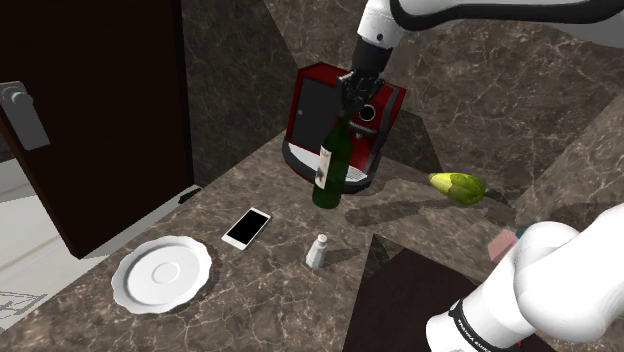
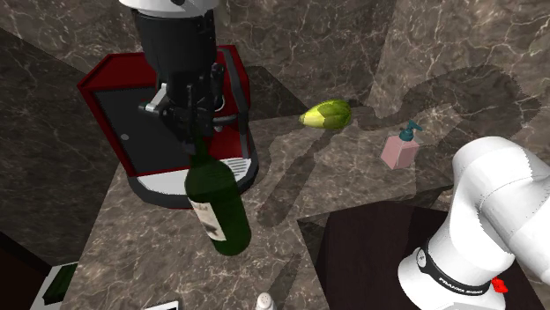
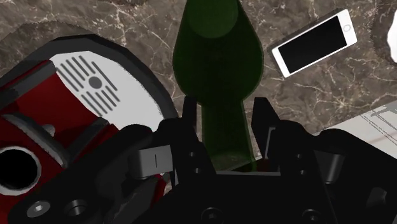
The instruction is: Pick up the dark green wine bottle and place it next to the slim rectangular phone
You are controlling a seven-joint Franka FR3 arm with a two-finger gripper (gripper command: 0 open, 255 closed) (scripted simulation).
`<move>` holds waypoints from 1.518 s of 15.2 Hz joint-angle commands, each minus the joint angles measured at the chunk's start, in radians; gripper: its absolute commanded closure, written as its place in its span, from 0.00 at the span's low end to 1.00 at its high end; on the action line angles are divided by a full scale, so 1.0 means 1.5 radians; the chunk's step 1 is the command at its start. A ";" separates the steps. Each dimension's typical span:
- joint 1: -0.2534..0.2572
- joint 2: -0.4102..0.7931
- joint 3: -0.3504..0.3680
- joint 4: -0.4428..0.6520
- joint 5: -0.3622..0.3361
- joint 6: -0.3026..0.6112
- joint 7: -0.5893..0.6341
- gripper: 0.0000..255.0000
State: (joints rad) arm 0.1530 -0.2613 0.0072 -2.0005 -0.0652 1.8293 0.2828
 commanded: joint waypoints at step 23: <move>0.022 0.073 0.038 -0.108 -0.005 0.179 0.074 1.00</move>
State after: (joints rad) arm 0.1861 -0.1510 0.0646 -2.1632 -0.0728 2.0970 0.3940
